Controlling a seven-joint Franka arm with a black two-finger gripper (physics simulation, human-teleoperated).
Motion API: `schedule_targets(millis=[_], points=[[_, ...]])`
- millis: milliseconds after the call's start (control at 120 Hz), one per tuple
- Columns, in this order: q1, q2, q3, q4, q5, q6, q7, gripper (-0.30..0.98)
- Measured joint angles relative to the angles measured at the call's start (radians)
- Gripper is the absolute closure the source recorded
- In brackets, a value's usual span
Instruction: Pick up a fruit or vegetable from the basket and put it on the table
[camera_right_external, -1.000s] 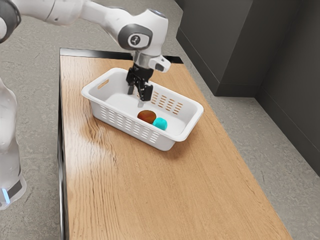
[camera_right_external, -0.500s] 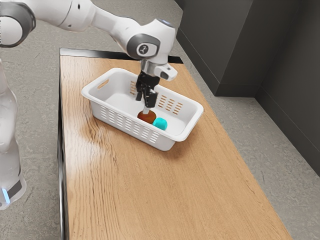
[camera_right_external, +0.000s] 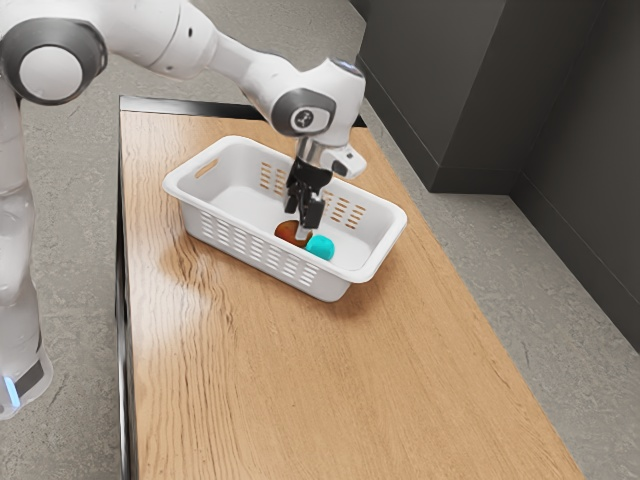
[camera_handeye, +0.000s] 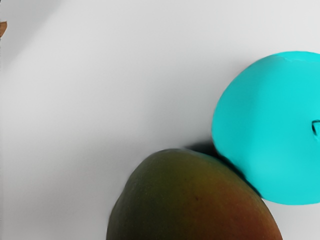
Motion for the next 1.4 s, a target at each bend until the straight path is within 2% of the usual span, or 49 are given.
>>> schedule_targets(millis=[392,450,600,833,975,1133,1283,1400], points=[[0.002,0.059,-0.007,0.004,-0.008,0.038,0.031,0.00],[-0.008,0.062,-0.007,0.004,-0.015,0.045,0.034,0.05],[-0.021,0.058,-0.007,0.005,-0.029,0.072,0.037,0.26],[0.000,0.047,-0.006,-0.008,-0.042,0.091,0.041,0.16],[0.003,0.042,-0.005,-0.015,-0.040,0.099,0.037,0.35],[-0.005,-0.002,-0.005,-0.009,-0.027,0.115,0.030,0.39],[-0.020,-0.050,-0.007,0.101,-0.018,0.122,0.026,0.39],[-0.085,-0.054,-0.039,0.162,-0.019,0.140,0.025,0.40]])
